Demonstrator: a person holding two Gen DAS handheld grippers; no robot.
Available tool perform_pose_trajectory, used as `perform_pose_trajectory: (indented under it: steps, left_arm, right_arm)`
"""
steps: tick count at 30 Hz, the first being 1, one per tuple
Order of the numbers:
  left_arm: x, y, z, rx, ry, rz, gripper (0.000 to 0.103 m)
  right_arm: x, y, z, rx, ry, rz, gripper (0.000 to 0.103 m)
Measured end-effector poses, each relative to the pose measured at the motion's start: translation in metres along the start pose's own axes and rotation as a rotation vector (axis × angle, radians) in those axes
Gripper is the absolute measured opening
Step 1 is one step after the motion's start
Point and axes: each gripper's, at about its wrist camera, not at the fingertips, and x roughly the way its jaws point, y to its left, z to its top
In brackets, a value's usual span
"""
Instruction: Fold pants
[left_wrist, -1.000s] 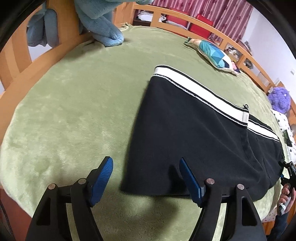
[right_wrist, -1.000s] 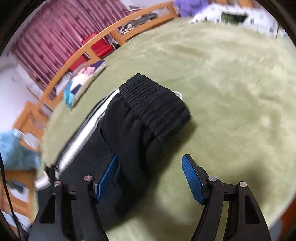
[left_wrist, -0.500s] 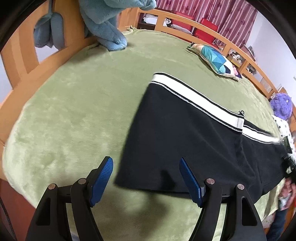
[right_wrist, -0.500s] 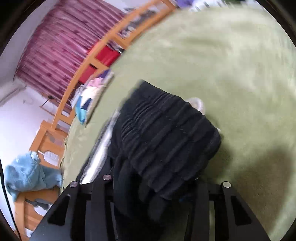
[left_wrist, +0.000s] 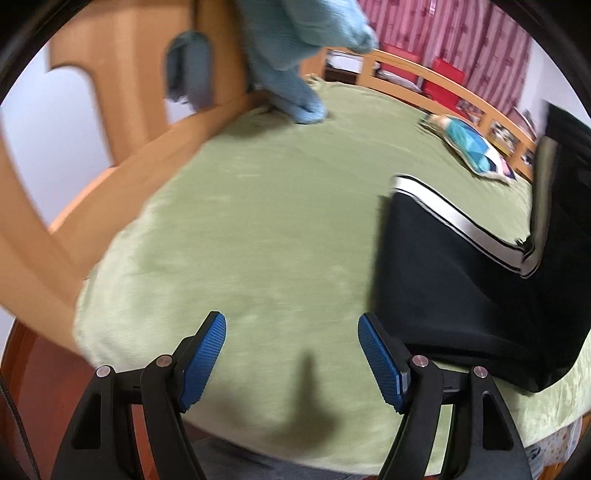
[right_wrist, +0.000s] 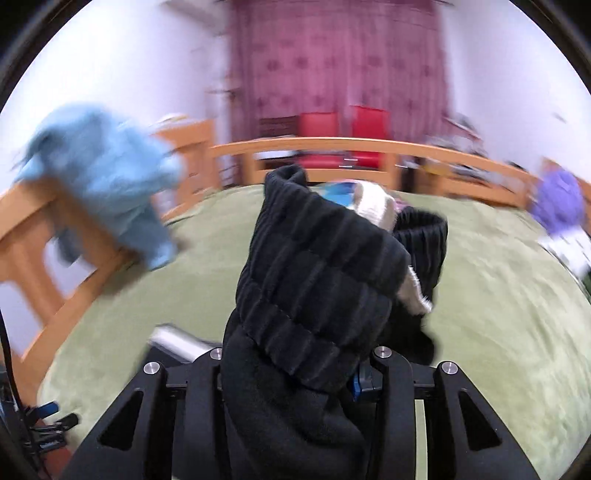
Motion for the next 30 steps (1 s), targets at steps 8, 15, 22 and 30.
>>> perform_pose_trajectory:
  steps: [8, 15, 22, 30]
  left_arm:
    - [-0.004, 0.05, -0.014, -0.059, 0.008, 0.04, 0.073]
    - [0.017, 0.052, -0.013, -0.068, 0.032, -0.002, 0.073]
    - [0.002, 0.038, -0.006, -0.054, -0.009, -0.032, 0.073]
    - [0.002, 0.003, -0.001, -0.001, -0.012, -0.16, 0.073]
  right_arm:
    - [0.135, 0.166, -0.101, -0.296, 0.387, 0.136, 0.045]
    - [0.108, 0.176, -0.124, -0.346, 0.384, 0.163, 0.054]
    - [0.046, 0.189, -0.105, -0.365, 0.322, 0.353, 0.067]
    - [0.013, 0.054, -0.075, -0.105, 0.182, 0.279, 0.067]
